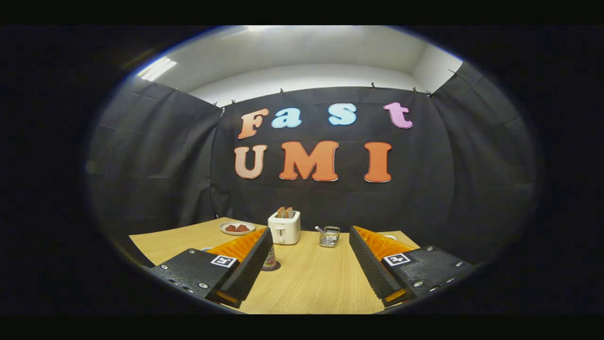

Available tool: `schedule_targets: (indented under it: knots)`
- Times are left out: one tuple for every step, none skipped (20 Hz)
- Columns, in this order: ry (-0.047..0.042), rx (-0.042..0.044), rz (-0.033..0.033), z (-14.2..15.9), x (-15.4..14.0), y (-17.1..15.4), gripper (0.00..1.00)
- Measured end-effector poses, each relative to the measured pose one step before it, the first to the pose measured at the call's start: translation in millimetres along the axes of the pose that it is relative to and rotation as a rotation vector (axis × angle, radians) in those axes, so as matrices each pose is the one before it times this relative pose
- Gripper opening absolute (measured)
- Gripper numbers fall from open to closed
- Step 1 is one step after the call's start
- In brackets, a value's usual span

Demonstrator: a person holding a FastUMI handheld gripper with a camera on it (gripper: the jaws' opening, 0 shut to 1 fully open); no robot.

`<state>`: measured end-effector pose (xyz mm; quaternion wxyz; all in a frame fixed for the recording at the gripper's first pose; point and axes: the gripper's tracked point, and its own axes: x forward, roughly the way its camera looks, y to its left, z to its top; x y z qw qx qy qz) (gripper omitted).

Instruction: Take the bottle from table, then pour the juice into the cup, finally place the bottle on the coaster

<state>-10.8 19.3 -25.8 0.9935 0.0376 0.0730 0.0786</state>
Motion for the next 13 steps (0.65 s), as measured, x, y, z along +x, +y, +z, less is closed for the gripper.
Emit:
schedule_targets:
  knots:
    - [-0.00591, 0.00563, -0.00246, 1.52, -0.08, -1.66, 0.97]
    - [-0.00318, 0.01015, -0.00270, 1.03, 1.54, -1.52, 0.97]
    - [-0.00582, 0.00588, 0.00118, 0.39, 1.61, -0.07, 0.97]
    - [-0.00424, 0.00048, -0.00181, 1.50, 2.12, -0.93, 0.97]
    - [0.00252, -0.01043, 0.00812, 0.11, 1.38, 0.48, 0.97]
    - [-0.00087, -0.00181, -0.01055, 1.51, 1.54, -2.27, 0.97]
    - [-0.00754, 0.00441, -0.00658, 4.70, 1.29, -4.25, 0.97]
    - [-0.00575, 0.00434, 0.00011, 4.01, 0.53, 0.40, 0.97]
    - [-0.00973, 0.00459, -0.00489, 5.65, -0.31, -1.24, 0.97]
    - [-0.01252, 0.00156, -0.00940, 5.36, -0.17, -2.06, 0.97]
    - [-0.01354, -0.00314, -0.00787, 4.58, 0.83, -1.95, 0.97]
    - [-0.00839, -0.00384, -0.00645, 3.77, 0.89, -0.53, 0.97]
    - [-0.00648, -0.00446, -0.00146, 2.34, -1.11, -0.38, 0.97]
